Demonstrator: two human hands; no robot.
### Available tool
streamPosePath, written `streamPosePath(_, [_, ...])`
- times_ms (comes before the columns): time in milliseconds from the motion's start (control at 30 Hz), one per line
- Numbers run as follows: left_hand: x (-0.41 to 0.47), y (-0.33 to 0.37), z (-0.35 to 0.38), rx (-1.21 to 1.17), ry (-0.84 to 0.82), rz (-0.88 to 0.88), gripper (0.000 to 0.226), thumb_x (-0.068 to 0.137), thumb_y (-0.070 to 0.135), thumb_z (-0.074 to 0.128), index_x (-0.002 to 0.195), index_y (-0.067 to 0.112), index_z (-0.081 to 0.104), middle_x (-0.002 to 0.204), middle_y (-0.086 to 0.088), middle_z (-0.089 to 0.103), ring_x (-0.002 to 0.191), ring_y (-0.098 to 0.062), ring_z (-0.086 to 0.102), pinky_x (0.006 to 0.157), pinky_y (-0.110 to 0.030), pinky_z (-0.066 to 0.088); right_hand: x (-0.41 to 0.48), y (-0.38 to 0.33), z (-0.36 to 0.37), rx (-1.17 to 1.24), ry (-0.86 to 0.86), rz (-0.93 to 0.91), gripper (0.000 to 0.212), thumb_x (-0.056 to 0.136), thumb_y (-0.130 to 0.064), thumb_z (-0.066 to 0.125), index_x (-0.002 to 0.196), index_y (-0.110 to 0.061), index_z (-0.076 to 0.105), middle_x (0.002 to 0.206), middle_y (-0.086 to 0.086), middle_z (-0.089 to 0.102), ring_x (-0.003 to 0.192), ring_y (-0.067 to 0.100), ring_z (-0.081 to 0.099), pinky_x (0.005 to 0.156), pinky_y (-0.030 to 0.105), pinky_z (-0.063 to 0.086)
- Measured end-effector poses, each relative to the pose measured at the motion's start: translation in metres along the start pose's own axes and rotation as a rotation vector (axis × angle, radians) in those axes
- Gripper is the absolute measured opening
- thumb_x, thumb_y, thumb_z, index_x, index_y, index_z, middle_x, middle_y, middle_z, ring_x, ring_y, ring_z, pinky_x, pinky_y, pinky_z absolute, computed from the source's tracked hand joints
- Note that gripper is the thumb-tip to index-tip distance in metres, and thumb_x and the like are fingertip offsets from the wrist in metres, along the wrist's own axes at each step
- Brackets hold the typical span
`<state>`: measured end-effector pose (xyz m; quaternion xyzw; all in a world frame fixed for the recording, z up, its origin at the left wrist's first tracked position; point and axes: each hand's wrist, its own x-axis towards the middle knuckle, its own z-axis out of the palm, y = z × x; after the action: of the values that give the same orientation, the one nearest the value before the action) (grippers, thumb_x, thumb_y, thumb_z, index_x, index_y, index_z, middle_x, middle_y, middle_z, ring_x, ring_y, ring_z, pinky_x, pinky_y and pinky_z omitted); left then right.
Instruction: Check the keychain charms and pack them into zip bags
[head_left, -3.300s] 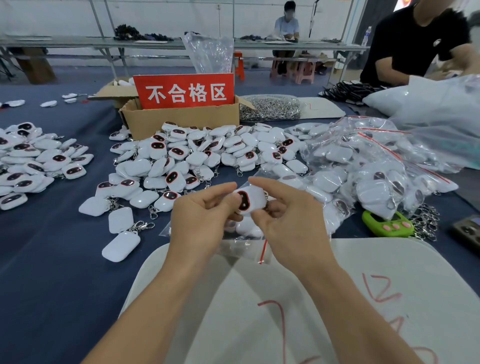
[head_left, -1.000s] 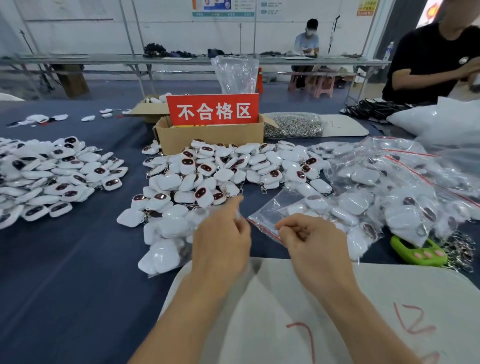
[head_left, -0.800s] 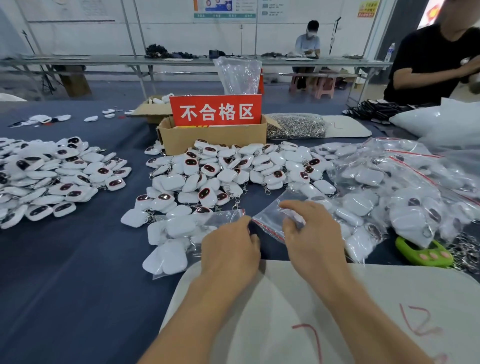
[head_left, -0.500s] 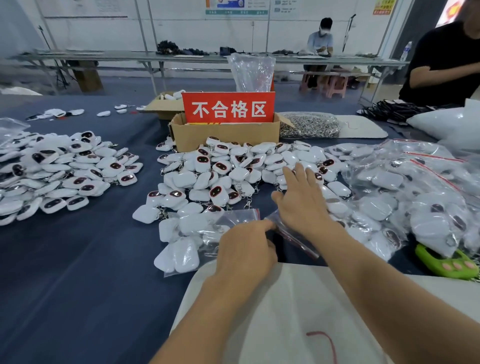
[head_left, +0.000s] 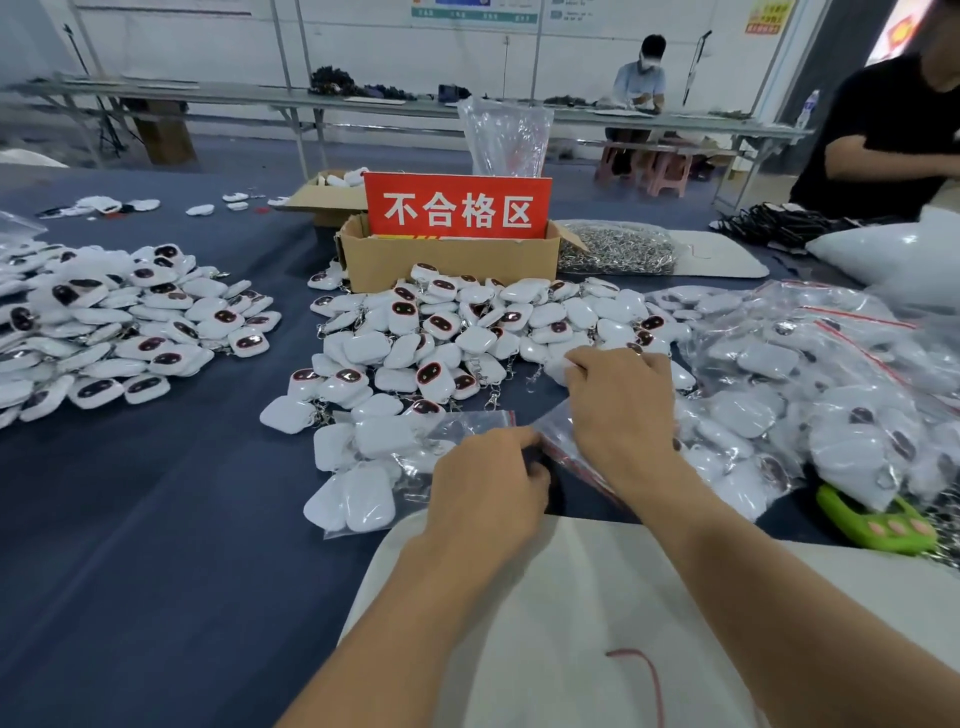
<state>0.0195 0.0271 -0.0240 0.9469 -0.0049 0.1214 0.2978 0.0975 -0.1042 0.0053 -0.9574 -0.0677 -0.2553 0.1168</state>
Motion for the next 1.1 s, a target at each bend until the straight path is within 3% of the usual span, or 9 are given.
streamPosePath(133, [-0.005, 0.009, -0.010, -0.150, 0.276, 0.051, 0.046, 0.089, 0.048, 0.048, 0.132, 0.040, 0.062, 0.079, 0.015, 0.066, 0.077, -0.007, 0.058, 0.070, -0.027, 0.042, -0.047, -0.005, -0.026, 0.490, 0.089, 0.168, 0.016, 0.097, -0.021, 0.056, 0.084, -0.013, 0.060, 0.071, 0.002, 0.065, 0.075, 0.025, 0.056, 0.072, 0.040, 0.043])
streamPosePath(200, [-0.009, 0.013, -0.013, -0.269, 0.319, 0.066, 0.038, 0.093, 0.051, 0.047, 0.122, 0.039, 0.069, 0.080, 0.017, 0.069, 0.078, -0.002, 0.058, 0.070, -0.016, 0.041, -0.072, -0.007, -0.035, 0.709, 0.057, 0.212, 0.008, 0.097, -0.021, 0.060, 0.093, -0.020, 0.066, 0.075, -0.004, 0.069, 0.075, 0.015, 0.059, 0.071, 0.036, 0.048])
streamPosePath(333, [-0.015, 0.021, -0.013, -0.562, 0.210, 0.010, 0.032, 0.095, 0.046, 0.051, 0.085, 0.023, 0.071, 0.067, 0.006, 0.067, 0.066, -0.012, 0.063, 0.067, -0.035, 0.052, -0.098, -0.006, -0.047, 0.867, -0.030, 0.098, 0.022, 0.095, -0.022, 0.064, 0.099, -0.042, 0.074, 0.088, -0.022, 0.075, 0.085, 0.004, 0.070, 0.076, 0.020, 0.053])
streamPosePath(467, [-0.011, 0.028, -0.013, -0.728, 0.077, -0.111, 0.029, 0.074, 0.035, 0.070, 0.103, 0.039, 0.077, 0.076, 0.011, 0.076, 0.072, -0.013, 0.071, 0.076, -0.039, 0.058, -0.092, -0.002, -0.042, 1.170, -0.080, 0.322, 0.046, 0.085, 0.003, 0.066, 0.098, -0.038, 0.082, 0.106, -0.016, 0.078, 0.106, 0.006, 0.073, 0.094, 0.033, 0.058])
streamPosePath(567, [-0.007, 0.025, -0.009, -0.885, 0.036, -0.161, 0.044, 0.070, 0.016, 0.076, 0.112, 0.033, 0.074, 0.078, -0.002, 0.078, 0.073, -0.022, 0.072, 0.080, -0.040, 0.059, -0.081, 0.001, -0.043, 1.410, -0.089, 0.560, 0.039, 0.082, 0.007, 0.071, 0.109, -0.021, 0.079, 0.100, -0.006, 0.080, 0.096, 0.016, 0.077, 0.078, 0.029, 0.062])
streamPosePath(700, [-0.007, 0.026, -0.008, -1.022, -0.025, -0.188, 0.032, 0.087, -0.005, 0.069, 0.107, 0.019, 0.078, 0.084, -0.011, 0.079, 0.077, -0.026, 0.078, 0.070, -0.035, 0.063, -0.078, 0.006, -0.047, 1.510, -0.271, 0.545, 0.020, 0.092, -0.004, 0.068, 0.106, -0.012, 0.080, 0.097, 0.011, 0.080, 0.092, 0.027, 0.077, 0.075, 0.037, 0.064])
streamPosePath(867, [-0.010, 0.030, -0.006, -0.946, -0.011, -0.160, 0.027, 0.094, 0.006, 0.061, 0.111, 0.023, 0.074, 0.080, -0.016, 0.077, 0.077, -0.043, 0.075, 0.076, -0.054, 0.063, -0.075, 0.005, -0.042, 1.428, -0.360, 0.560, 0.022, 0.097, -0.007, 0.060, 0.104, -0.014, 0.080, 0.104, 0.021, 0.077, 0.094, 0.037, 0.071, 0.103, 0.056, 0.053])
streamPosePath(967, [-0.010, 0.030, -0.005, -0.927, -0.049, -0.137, 0.032, 0.084, 0.017, 0.056, 0.109, 0.027, 0.075, 0.088, -0.028, 0.074, 0.085, -0.053, 0.070, 0.084, -0.066, 0.057, -0.075, 0.006, -0.044, 1.488, -0.386, 0.606, 0.022, 0.097, -0.005, 0.059, 0.101, -0.011, 0.080, 0.101, 0.018, 0.078, 0.087, 0.025, 0.069, 0.094, 0.044, 0.056])
streamPosePath(1100, [-0.011, 0.026, -0.004, -0.892, -0.035, -0.093, 0.036, 0.087, 0.018, 0.053, 0.104, 0.033, 0.080, 0.094, -0.008, 0.079, 0.094, -0.036, 0.076, 0.089, -0.062, 0.058, -0.077, 0.009, -0.046, 1.502, -0.422, 0.591, 0.019, 0.096, -0.004, 0.061, 0.101, -0.008, 0.079, 0.099, 0.017, 0.079, 0.088, 0.024, 0.073, 0.079, 0.032, 0.061])
